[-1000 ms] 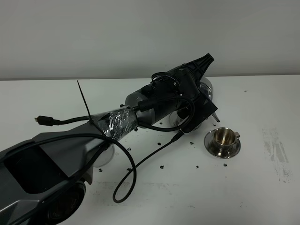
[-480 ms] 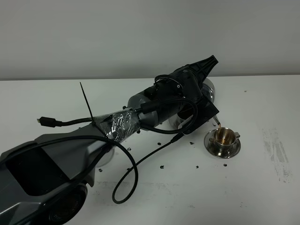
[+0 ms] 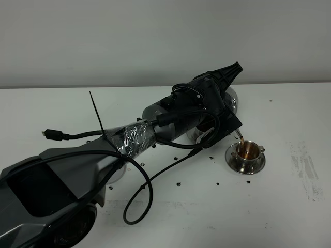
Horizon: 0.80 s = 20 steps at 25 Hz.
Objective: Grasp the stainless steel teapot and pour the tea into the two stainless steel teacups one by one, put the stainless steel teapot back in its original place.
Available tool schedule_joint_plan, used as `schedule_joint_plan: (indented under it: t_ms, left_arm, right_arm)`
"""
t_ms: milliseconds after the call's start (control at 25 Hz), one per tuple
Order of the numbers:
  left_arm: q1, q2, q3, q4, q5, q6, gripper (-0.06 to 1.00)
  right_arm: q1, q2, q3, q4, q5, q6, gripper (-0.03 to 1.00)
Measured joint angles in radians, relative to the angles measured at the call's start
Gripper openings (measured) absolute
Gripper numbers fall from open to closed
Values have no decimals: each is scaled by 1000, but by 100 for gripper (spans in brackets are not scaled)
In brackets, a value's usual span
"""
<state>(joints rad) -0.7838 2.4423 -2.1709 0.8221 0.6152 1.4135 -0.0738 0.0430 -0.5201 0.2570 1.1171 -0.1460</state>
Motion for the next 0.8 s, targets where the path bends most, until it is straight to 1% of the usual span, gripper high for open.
schedule_joint_plan:
  t_ms: [360,560,800]
  left_arm:
    - [0,27,0,10,-6,2,17]
    - [0,28,0,32,-16,2,17]
    - [0,28,0,34,-23,2,17]
  right_arm:
    - [0,0,0,0,0,0,47]
    - [0,0,0,0,0,0,47]
    - [0,0,0,0,0,0,47]
